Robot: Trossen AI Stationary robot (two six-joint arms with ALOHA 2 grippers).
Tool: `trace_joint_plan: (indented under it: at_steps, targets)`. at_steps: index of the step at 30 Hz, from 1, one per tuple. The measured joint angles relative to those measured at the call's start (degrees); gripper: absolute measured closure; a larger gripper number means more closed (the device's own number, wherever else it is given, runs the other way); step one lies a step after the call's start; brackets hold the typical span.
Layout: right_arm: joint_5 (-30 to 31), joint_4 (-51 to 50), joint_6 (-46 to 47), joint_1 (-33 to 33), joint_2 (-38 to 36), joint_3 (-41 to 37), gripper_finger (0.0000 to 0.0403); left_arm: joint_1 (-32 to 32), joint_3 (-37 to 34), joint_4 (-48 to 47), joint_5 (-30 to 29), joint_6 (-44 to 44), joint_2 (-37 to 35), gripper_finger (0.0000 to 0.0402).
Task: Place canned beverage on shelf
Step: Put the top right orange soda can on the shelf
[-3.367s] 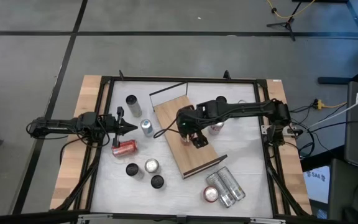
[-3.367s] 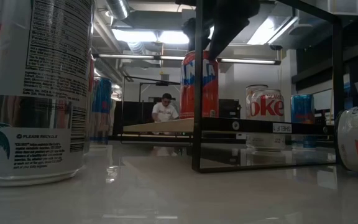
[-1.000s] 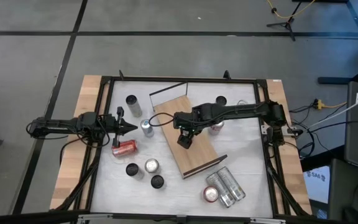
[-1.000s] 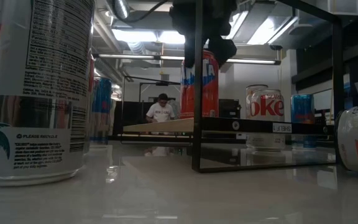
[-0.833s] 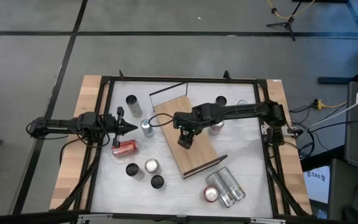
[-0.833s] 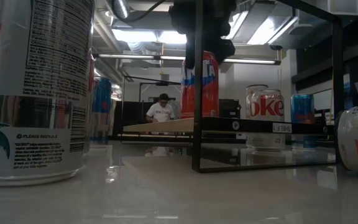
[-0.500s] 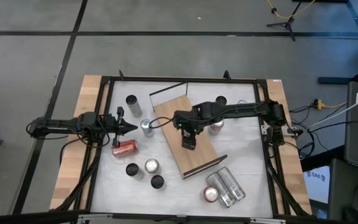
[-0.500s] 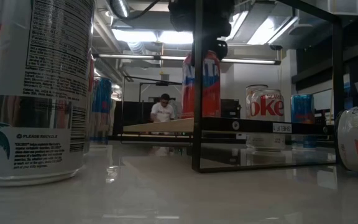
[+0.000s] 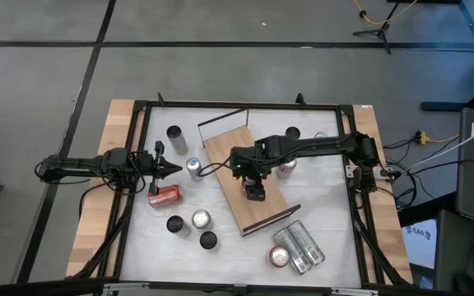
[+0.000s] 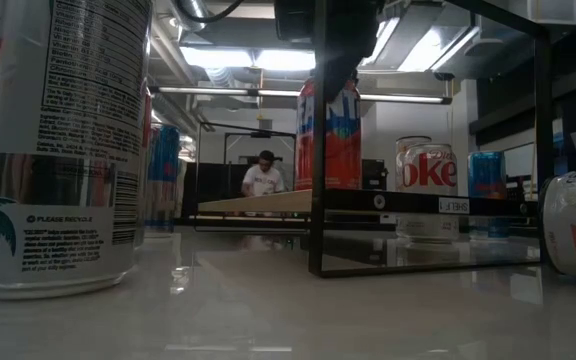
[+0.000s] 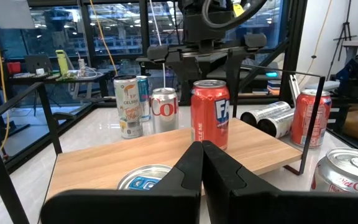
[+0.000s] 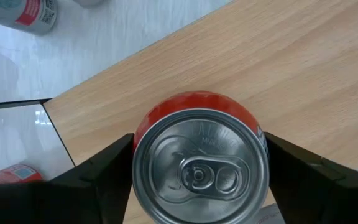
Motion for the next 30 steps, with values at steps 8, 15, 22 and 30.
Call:
trace_joint_plan:
  at_steps: [8,15,22,30]
  targets:
    - [-0.8,0.5,-1.6,-1.9,0.0,0.0,0.0109,0.0,0.0,0.0,0.0,0.0,0.0,0.0401]
    - [-3.0,0.5,-4.9,-7.8,0.0,0.0,0.0106,0.0,0.0,0.0,0.0,0.0,0.0,0.0401]
    - [-2.9,1.9,-8.5,-14.8,0.0,-0.1,0.0107,0.0,0.0,0.0,0.0,0.0,0.0,0.0401]
    - [-2.9,7.2,-10.9,-20.9,0.0,-0.1,0.011,0.0,0.0,0.0,0.0,0.0,0.0,0.0401]
